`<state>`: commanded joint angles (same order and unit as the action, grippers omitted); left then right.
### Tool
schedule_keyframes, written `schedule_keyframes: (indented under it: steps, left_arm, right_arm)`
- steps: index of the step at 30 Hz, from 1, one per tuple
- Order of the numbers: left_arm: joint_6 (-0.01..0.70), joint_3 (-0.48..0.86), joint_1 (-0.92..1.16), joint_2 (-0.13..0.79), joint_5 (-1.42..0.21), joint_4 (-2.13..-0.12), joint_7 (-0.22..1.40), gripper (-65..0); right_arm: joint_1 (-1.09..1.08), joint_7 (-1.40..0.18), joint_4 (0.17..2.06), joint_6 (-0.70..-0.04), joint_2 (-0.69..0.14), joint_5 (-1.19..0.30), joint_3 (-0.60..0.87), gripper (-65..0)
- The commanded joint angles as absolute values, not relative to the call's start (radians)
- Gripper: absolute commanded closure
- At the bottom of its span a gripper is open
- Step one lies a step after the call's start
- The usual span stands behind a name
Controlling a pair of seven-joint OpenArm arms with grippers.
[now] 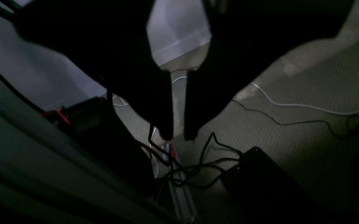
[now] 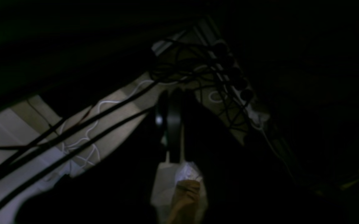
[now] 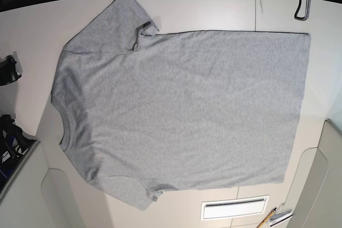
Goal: Fold the T-shirt properly
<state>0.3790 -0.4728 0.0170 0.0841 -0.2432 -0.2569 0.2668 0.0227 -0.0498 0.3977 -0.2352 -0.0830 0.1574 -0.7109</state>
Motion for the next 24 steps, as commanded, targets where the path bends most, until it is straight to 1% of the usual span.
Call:
schedule_keyframes:
  steps: [15, 17, 20, 24]
  left_arm:
    - [0.379, -0.473, 0.017, 0.087, -0.243, -0.257, 0.266, -6.7]
    - [0.379, -0.473, 0.017, 0.086, -0.243, -0.257, 0.266, -6.7]
    - [0.379, -0.473, 0.018, 0.086, -0.243, -0.257, 0.27, -6.7]
    - [0.38, -0.473, 0.019, 0.087, -0.243, -0.257, 0.277, -6.7]
  right_arm:
    - [0.026, -0.073, 0.397, -0.235, -0.083, 0.157, -0.711, -0.7]
    - [0.026, -0.085, 0.397, -0.235, -0.083, 0.158, -0.711, -0.7]
    - [0.025, -0.143, 0.397, -0.235, -0.083, 0.158, -0.711, -0.7]
    - [0.026, -0.146, 0.398, -0.235, -0.083, 0.157, -0.711, -0.7]
